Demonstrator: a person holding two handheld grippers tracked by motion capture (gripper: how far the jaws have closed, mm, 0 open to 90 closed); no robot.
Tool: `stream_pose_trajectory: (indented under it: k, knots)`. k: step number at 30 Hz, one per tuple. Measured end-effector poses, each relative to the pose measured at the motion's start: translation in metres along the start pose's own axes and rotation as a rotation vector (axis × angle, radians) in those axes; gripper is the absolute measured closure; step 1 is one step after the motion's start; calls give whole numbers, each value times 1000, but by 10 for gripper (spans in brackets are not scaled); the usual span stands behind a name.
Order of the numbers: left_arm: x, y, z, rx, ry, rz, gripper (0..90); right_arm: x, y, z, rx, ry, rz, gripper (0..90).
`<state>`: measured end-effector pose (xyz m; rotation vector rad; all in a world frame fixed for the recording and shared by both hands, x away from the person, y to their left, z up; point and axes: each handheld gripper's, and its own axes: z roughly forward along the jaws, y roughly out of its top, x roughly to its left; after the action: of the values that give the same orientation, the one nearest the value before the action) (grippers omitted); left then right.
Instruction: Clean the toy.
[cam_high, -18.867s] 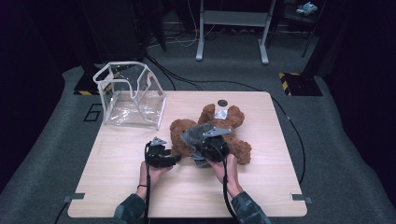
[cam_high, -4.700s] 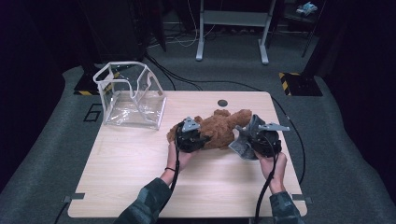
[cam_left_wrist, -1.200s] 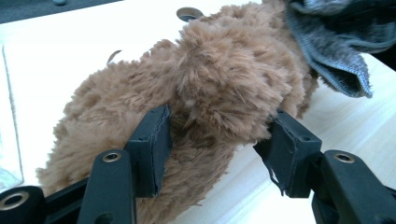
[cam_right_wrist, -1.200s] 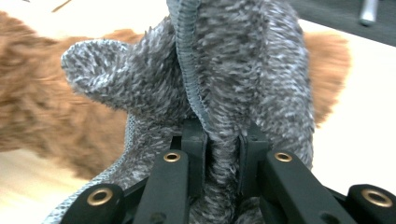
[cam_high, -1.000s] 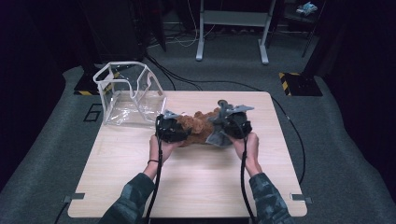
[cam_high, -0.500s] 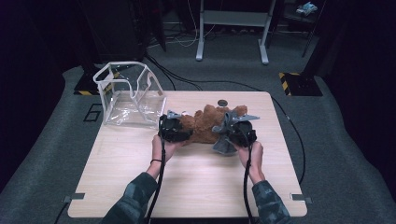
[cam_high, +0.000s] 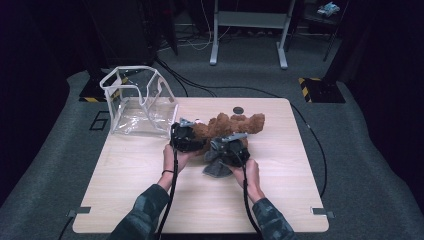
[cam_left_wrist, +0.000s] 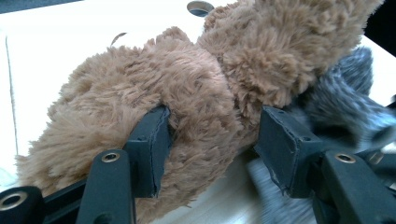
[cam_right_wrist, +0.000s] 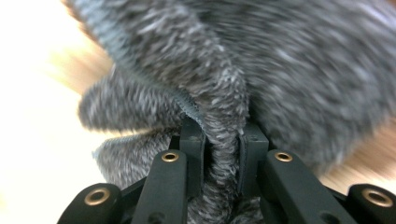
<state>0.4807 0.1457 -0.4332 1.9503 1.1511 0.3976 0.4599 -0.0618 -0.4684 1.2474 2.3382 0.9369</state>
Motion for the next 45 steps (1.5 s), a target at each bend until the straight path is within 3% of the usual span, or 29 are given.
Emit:
stream_pose_trajectory:
  k: [3,7,11,12,13,14,17,20,23,24,26,28,31,32,36,38,40,45]
  knots:
    - [0,0,0,-1,0,0,432,-23,-13,-11,16,-60,52,768]
    - [1,0,0,-2,0,0,431,-54,-18,-31,-9,-136,113,768]
    - [1,0,1,-2,-1,-3,429,-59,9,-55,-97,-127,98,767]
    - [1,0,1,-2,-1,-3,429,-59,9,-55,-97,-127,98,767]
    - [1,0,0,3,-1,7,430,-59,28,-56,-111,-123,83,766]
    - [0,0,0,-2,-1,-1,430,-59,33,-54,-110,-123,74,766]
    - [0,0,0,-2,-1,-1,430,-70,43,-46,-74,-158,94,766]
    - [1,-1,0,-7,-11,-1,430,-93,39,-41,-55,-216,160,767]
    - [3,-1,-1,-9,-20,-2,427,-106,31,-43,-35,-260,199,766]
    - [3,-2,-1,-38,-36,-21,423,-105,30,-47,-34,-256,197,766]
    - [4,-4,-4,-46,-50,-24,410,-94,30,-57,-79,-225,168,765]
    - [5,-6,-7,-54,-57,-27,393,-74,33,-61,-104,-154,116,765]
    - [6,-9,-14,-73,-53,-18,375,-59,37,-54,-88,-113,69,766]
    - [7,-10,-19,-79,-44,-15,359,-59,38,-49,-75,-120,59,766]
    - [17,-18,-33,-97,-8,22,326,-77,33,-35,-39,-149,138,767]
    - [21,-27,-37,-97,13,7,310,-85,29,-32,-31,-167,156,766]
    - [26,-36,-33,-70,31,8,282,-88,25,-31,-26,-173,161,766]
    - [38,-51,-16,-45,59,-53,242,-89,20,-32,-27,-176,165,764]
